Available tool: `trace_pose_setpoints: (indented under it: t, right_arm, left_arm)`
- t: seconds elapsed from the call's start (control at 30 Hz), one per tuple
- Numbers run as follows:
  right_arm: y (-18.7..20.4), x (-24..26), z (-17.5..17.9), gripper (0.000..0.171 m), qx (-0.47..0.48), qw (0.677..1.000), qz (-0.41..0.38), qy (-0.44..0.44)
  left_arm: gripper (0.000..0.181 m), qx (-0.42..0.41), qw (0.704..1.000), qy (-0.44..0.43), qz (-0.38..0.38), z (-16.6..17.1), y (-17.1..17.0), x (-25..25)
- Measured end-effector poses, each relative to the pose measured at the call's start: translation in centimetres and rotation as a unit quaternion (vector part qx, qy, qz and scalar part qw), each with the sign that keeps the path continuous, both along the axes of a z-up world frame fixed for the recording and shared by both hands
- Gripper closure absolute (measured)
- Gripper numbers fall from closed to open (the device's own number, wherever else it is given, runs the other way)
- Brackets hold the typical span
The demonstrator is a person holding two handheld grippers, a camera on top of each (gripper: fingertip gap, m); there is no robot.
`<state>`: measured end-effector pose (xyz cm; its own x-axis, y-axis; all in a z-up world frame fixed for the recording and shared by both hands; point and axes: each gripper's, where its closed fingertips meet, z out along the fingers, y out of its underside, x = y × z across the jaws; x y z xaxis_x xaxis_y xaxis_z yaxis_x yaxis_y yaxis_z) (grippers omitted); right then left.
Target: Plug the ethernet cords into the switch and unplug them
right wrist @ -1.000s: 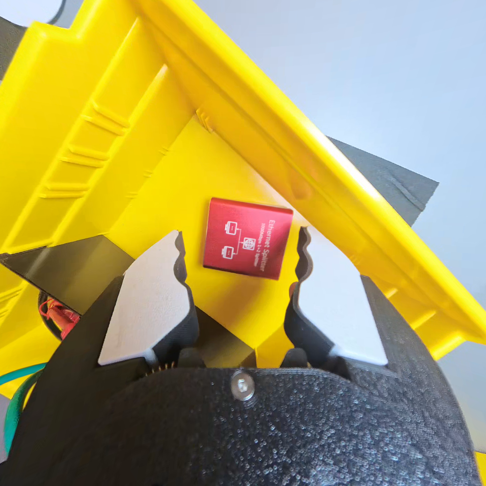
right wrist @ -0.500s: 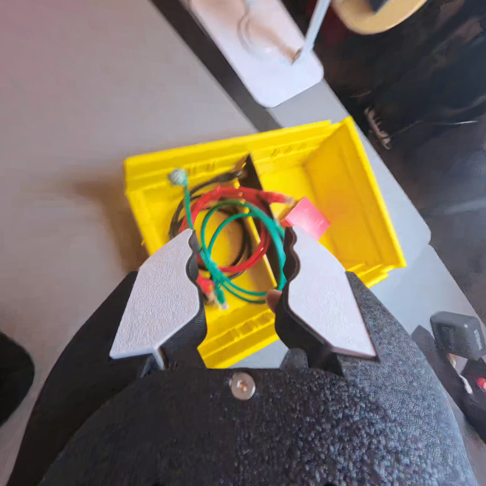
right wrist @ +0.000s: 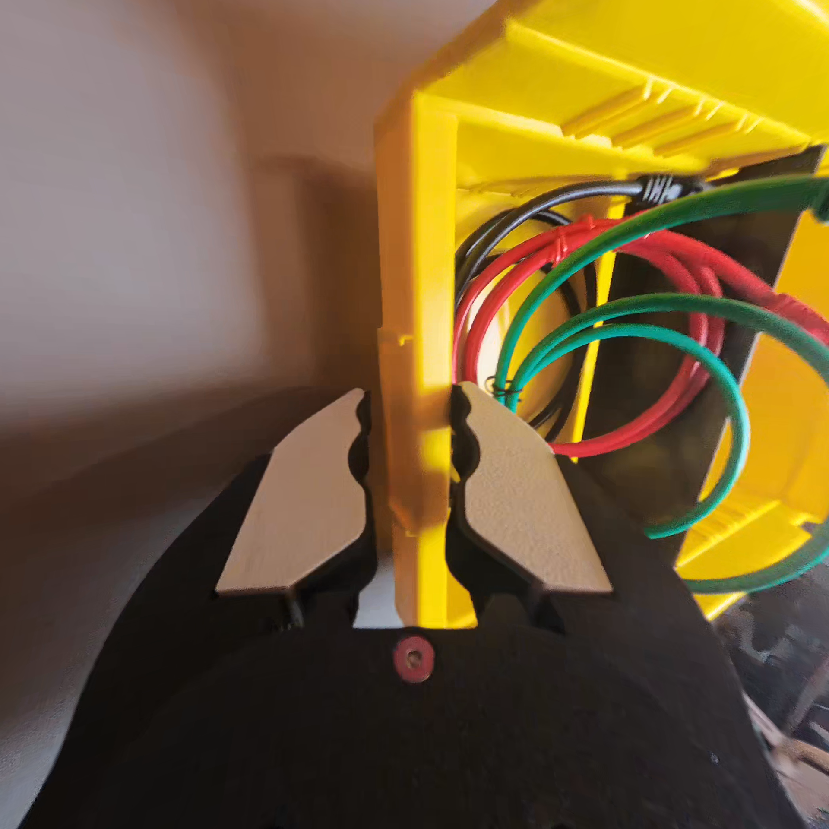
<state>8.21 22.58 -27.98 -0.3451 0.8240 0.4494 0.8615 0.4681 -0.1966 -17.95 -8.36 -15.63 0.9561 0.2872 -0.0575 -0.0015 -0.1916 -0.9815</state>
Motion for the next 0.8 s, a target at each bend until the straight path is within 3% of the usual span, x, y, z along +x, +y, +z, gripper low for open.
trace_pose_setpoints:
  t: [0.23,0.37,0.5,0.67,0.73,0.8]
  right_arm:
    - [-1.8,-0.3,0.1,0.142,-0.004,0.998,0.03,0.046]
    - [-4.1,0.6,0.2,0.142,-0.012,0.996,0.056,0.065]
    - [-6.2,2.3,0.2,0.142,-0.011,0.994,0.079,0.068]
    - [-7.8,3.9,0.3,0.142,-0.015,0.991,0.106,0.079]
    - [-7.9,4.1,0.3,0.142,-0.017,0.99,0.111,0.085]
    - [-8.0,4.1,0.3,0.142,-0.014,0.989,0.118,0.087]
  left_arm:
    - [0.142,-0.204,0.977,0.054,-0.015,-2.6,-8.8,-8.0]
    - [0.133,-0.364,0.918,0.151,-0.052,-6.9,-12.2,-12.6]
    - [0.127,-0.474,0.838,0.239,-0.127,-9.9,-12.5,-13.4]
    - [0.129,-0.553,0.763,0.289,-0.166,-12.7,-11.7,-15.0]
    - [0.144,-0.568,0.743,0.313,-0.168,-12.8,-11.2,-15.6]
    - [0.146,-0.54,0.76,0.314,-0.179,-12.6,-9.6,-14.1]
